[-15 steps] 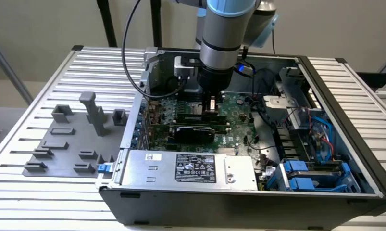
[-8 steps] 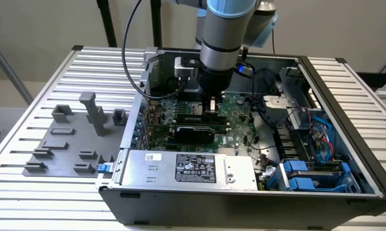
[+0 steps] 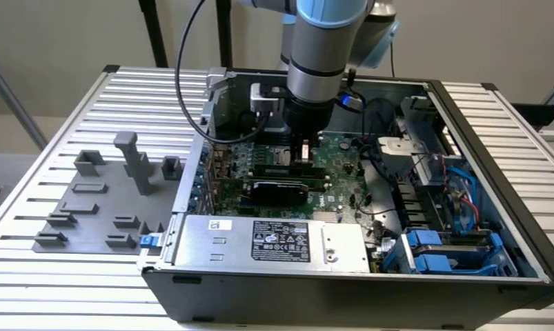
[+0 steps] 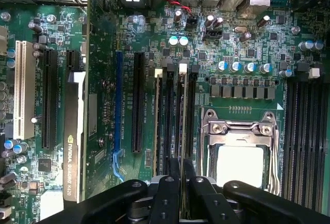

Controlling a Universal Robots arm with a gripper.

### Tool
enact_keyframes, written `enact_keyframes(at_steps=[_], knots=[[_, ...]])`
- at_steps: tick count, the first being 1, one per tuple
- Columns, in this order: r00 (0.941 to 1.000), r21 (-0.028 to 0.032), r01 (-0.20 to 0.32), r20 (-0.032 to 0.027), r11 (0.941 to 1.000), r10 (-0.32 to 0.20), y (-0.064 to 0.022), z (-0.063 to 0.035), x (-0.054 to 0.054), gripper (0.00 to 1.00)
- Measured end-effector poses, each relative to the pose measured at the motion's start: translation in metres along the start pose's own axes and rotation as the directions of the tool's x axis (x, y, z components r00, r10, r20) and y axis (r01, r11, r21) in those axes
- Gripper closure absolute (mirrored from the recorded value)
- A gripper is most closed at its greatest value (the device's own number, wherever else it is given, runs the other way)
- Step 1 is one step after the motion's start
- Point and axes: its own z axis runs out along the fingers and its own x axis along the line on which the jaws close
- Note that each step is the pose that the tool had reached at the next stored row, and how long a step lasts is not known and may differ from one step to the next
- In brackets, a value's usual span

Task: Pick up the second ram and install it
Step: 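Insert the second ram into the second slot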

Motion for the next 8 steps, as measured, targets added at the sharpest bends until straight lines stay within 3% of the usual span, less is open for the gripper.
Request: enact_keyframes(at_steps=[8], knots=[[1.0000,0.0001,0.000,0.0000,1.0000,0.000,-0.0001,0.0024,0.0000,1.00]])
